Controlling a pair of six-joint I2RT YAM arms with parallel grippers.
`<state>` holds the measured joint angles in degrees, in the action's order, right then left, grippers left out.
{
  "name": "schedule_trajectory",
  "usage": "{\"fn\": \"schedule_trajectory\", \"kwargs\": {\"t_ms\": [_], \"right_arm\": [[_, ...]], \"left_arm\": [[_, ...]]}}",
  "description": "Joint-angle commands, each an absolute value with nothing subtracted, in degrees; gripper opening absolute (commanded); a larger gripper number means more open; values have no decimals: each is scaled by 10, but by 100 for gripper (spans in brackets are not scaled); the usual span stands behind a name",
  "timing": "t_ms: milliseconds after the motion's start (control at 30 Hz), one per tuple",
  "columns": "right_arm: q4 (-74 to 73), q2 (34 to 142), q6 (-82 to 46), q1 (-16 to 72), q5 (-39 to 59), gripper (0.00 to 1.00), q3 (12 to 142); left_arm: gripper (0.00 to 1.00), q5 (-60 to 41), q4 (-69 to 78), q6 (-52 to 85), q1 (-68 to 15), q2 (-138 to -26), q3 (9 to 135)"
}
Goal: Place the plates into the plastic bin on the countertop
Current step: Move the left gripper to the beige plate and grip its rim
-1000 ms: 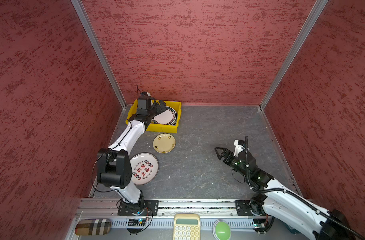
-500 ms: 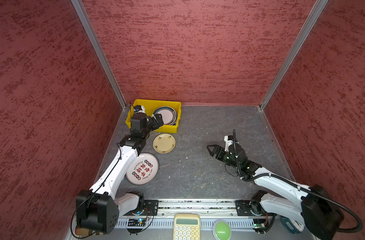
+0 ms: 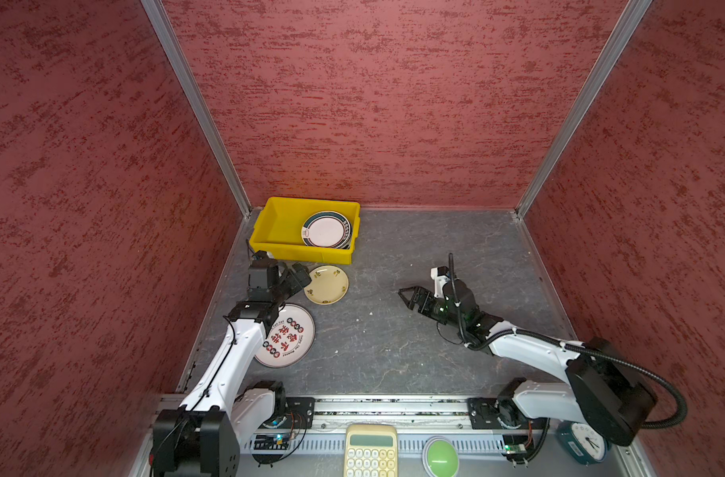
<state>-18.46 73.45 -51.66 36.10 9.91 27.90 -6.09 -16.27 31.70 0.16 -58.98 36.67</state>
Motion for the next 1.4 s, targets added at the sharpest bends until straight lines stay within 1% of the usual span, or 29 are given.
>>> {"fn": "schedule_trajectory", "kwargs": {"t_ms": [0, 167, 233, 433, 700, 1033, 1367], "right_arm": [[-200, 711, -519, 364, 97, 99, 276], [-191, 679, -524, 364, 86, 99, 253], [-188, 668, -526, 364, 82, 99, 244], [-174, 638, -527, 364, 70, 99, 230], [-159, 593, -531, 364, 42, 99, 218], [-129, 528, -536, 364, 13, 99, 195], [-116, 494, -541, 364, 5, 99, 184]], "left_arm": [[99, -115, -123, 331, 15, -610, 363], [100, -165, -81, 338, 32, -664, 358], [95, -183, -50, 344, 36, -679, 348], [83, -195, -6, 360, 50, -725, 337], [75, -216, 34, 375, 67, -784, 334], [71, -243, 76, 389, 66, -862, 345], [66, -256, 104, 398, 48, -917, 358]]}}
